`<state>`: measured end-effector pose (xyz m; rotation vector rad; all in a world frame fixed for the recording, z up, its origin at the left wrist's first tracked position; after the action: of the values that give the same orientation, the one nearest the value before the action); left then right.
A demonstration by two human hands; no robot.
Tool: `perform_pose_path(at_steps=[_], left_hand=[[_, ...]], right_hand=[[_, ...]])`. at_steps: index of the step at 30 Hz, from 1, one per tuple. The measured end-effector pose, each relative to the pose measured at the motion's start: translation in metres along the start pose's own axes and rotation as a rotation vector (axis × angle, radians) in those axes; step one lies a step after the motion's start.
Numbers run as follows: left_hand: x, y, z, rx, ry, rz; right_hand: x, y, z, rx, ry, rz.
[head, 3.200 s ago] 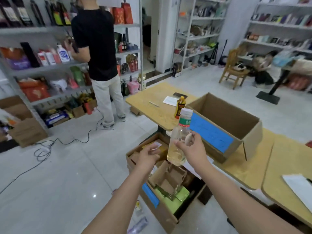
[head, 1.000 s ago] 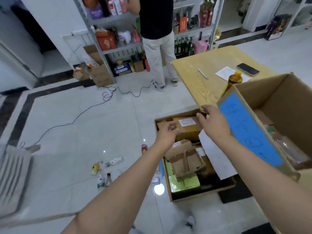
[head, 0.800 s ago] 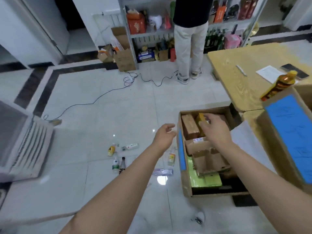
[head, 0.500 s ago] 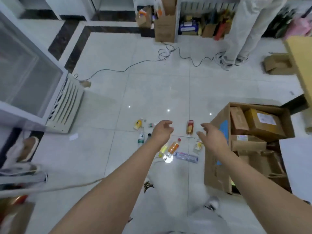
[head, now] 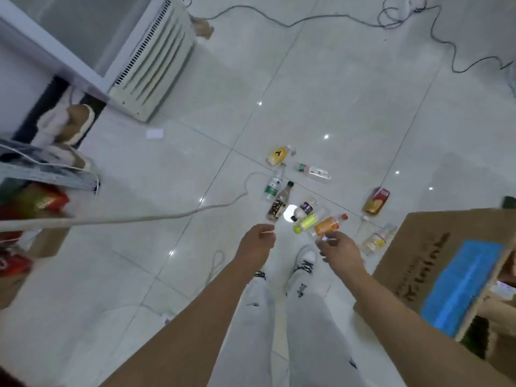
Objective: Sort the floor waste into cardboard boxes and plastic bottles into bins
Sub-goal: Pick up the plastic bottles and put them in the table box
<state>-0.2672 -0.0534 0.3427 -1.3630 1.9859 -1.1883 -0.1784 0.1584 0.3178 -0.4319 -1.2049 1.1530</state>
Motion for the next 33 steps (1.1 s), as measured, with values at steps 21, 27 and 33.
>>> perform_pose_path(at_steps=[21, 27, 33], left_hand=[[0.011, 0.474, 0.257, 0.200, -0.366, -0.172], [0.011, 0.484, 0.278, 0.216, -0.339, -0.148], [0.002, 0.423, 0.251, 0.252, -0.299, -0.118]], right_hand=[[-0.323, 0.477, -0.053, -0.018, -0.252, -0.126], [-0.341, 0.495, -0.071, -0.221, 0.070, -0.088], [-0.319, 0.416, -0.080, -0.188, 0.171, 0.015]])
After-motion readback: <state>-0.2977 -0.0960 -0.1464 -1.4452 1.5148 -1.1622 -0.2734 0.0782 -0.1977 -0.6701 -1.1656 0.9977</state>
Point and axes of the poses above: each hand's wrist, its own y-axis towards the middle knuckle, its own x-axis out of the back of the hand, z = x × y, the point moved 10 cm from there along y, towards the middle knuckle, and after that the axes turned 6 degrees about -y, right-handed, at the moved point
